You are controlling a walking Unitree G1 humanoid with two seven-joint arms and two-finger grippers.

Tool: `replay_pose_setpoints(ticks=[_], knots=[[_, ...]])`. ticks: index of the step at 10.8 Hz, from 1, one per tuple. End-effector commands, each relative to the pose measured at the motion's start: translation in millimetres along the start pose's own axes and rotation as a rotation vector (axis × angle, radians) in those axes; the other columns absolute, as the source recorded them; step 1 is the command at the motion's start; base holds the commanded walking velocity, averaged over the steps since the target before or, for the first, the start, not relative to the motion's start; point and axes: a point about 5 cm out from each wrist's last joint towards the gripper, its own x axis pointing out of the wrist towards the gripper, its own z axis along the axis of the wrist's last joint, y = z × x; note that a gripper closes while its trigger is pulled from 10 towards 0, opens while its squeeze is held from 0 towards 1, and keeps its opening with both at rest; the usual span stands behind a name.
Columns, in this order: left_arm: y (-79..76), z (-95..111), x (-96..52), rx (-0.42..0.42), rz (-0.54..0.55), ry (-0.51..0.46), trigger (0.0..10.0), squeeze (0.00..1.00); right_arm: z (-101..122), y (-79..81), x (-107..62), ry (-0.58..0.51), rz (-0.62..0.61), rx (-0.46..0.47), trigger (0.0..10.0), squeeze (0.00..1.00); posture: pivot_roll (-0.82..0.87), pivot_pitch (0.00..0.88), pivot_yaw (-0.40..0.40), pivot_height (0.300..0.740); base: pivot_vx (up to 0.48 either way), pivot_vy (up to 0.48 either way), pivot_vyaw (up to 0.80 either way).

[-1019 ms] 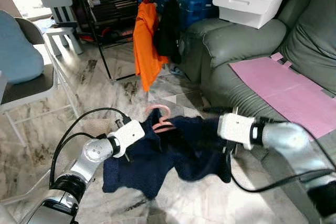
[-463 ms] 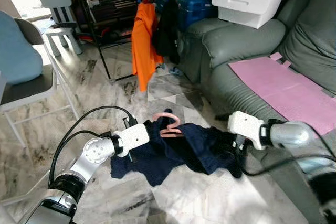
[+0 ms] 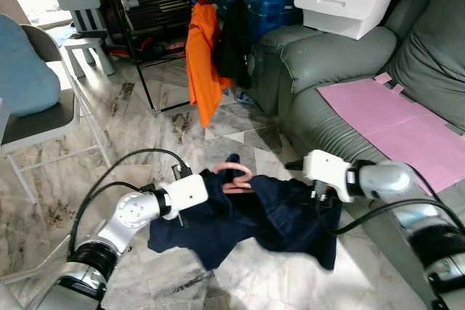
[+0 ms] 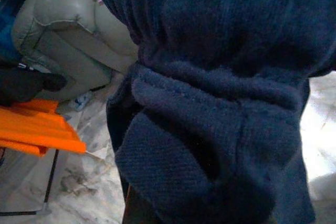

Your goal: Hang hanger

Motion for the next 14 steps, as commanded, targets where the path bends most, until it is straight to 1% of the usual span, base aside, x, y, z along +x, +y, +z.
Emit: replay_pose_setpoints(ticks=[1, 2, 3, 4, 5, 6, 7, 8, 9, 11, 14], knots=[[4.9, 12, 4.7, 0.048, 0.001, -0.057, 0.0, 0.0, 12, -3.7, 4.2, -0.043, 0.035, -0.009, 10.0, 0.25, -0.2, 0.0, 0.069, 0.74, 0.0, 0.0, 0.0], [3.9, 12, 5.5, 0.046, -0.001, -0.059, 0.0, 0.0, 16, -5.7, 4.4, -0.054, 0.042, -0.02, 10.0, 1.0, -0.2, 0.0, 0.069, 0.74, 0.0, 0.0, 0.0], [3.0, 13, 6.3, 0.045, -0.005, -0.061, 0.0, 0.0, 16, -5.9, 5.9, -0.056, 0.048, -0.03, 10.0, 0.98, -0.2, 0.0, 0.069, 0.74, 0.0, 0.0, 0.0], [2.6, 13, 6.7, 0.046, -0.007, -0.062, 0.0, 0.0, 16, -4.4, 7.1, -0.054, 0.068, -0.031, 10.0, 0.08, -0.2, 0.0, 0.069, 0.74, 0.0, 0.0, 0.0], [2.0, 14, 8.3, 0.05, -0.013, -0.067, 0.0, 0.0, 16, -1.9, 11.3, -0.047, 0.098, -0.031, 10.0, 0.0, -0.2, 0.0, 0.068, 0.74, 0.0, 0.0, 0.0], [2.0, 15, 9.1, 0.051, -0.014, -0.068, 0.0, 0.0, 16, -1.4, 13.9, -0.048, 0.111, -0.025, 10.0, 0.0, -0.2, 0.0, 0.068, 0.74, 0.0, 0.0, 0.0], [1.4, 16, 10.2, 0.053, -0.018, -0.071, 0.0, 0.0, 17, 1.5, 18.8, -0.051, 0.147, -0.013, 9.0, 0.0, -0.2, 0.0, 0.067, 0.74, 0.0, 0.0, 0.0], [0.9, 17, 10.7, 0.053, -0.021, -0.074, 0.0, 0.0, 16, 3.5, 21.4, -0.049, 0.164, -0.006, 4.7, 0.0, -0.2, 0.0, 0.066, 0.74, 0.0, 0.0, 0.0], [0.7, 17, 10.8, 0.054, -0.022, -0.075, 0.0, 0.0, 14, 6.1, 23.0, -0.042, 0.188, 0.008, 0.0, 0.0, -0.2, 0.0, 0.066, 0.74, 0.0, 0.0, 0.0], [0.6, 17, 10.8, 0.053, -0.025, -0.076, 0.0, 0.0, 8, 11.8, 23.4, -0.019, 0.226, 0.031, 0.0, 0.0, -0.2, 0.0, 0.067, 0.74, 0.0, 0.0, 0.0], [0.5, 17, 11.2, 0.054, -0.031, -0.078, 0.0, 0.0, 4, 14.0, 22.0, 0.0, 0.258, 0.06, 0.0, 0.0, -0.2, 0.0, 0.07, 0.74, 0.0, 0.0, 0.0]])
